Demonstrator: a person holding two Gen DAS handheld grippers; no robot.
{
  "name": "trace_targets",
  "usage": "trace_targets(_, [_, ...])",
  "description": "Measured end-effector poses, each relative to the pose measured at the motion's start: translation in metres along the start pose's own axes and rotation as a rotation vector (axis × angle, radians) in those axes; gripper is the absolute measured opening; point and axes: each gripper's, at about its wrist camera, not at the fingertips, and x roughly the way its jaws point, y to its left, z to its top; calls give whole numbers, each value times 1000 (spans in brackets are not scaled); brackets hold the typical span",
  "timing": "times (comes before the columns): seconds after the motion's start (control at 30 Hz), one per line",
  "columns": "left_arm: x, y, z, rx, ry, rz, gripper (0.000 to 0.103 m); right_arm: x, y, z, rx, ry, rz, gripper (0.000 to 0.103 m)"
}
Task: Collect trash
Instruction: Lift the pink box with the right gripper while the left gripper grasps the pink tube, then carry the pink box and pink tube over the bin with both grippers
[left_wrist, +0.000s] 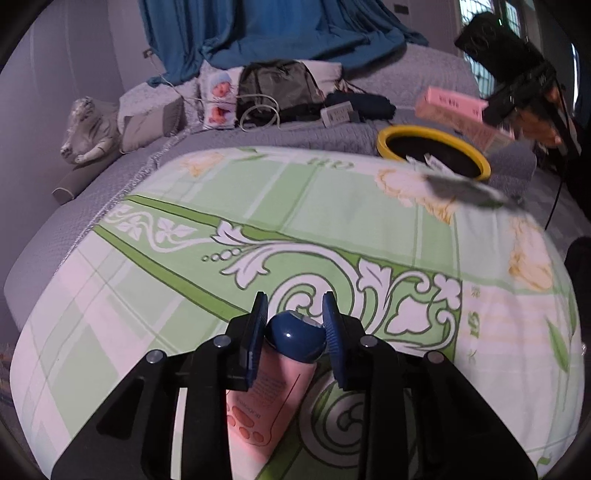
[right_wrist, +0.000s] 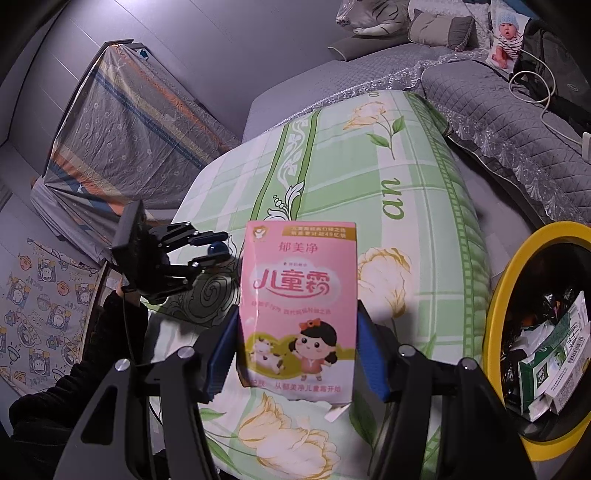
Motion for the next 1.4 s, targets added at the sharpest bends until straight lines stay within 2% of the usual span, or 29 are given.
trace_targets(0.1, [-11,-5,2,-16,-16,61,29,-3,1,-1,0,-5,3,56])
trace_targets(0.23, [-37,-12,9,-92,-103,143,28,-6,7,-5,-8,-15,15,56])
trace_targets(0.3, [-49,-24,16,-96,-137,192,28,-9,8,-7,-9,-22,23,56])
trace_targets(0.5, [-69,-56,41,-198,-201,334,28,-21,11,-16,-13,-52,44,56])
trace_targets(0.67, [-76,-83,68,-255,-234,375,28,-39,7,-25,3,-90,53,56])
trace_targets(0.83, [-67,-110,107,-254,-253,362,28,-68,-15,-34,47,-164,42,56])
trace_targets(1.03, [-37,-144,153,-221,-265,317,27,-107,-66,-47,152,-262,0,56])
trace_targets(1.17, [-6,-170,188,-189,-271,282,28,-134,-111,-59,230,-343,-89,56])
trace_targets(1.4, [51,-214,244,-146,-284,237,28,-160,-180,-82,352,-421,-209,56])
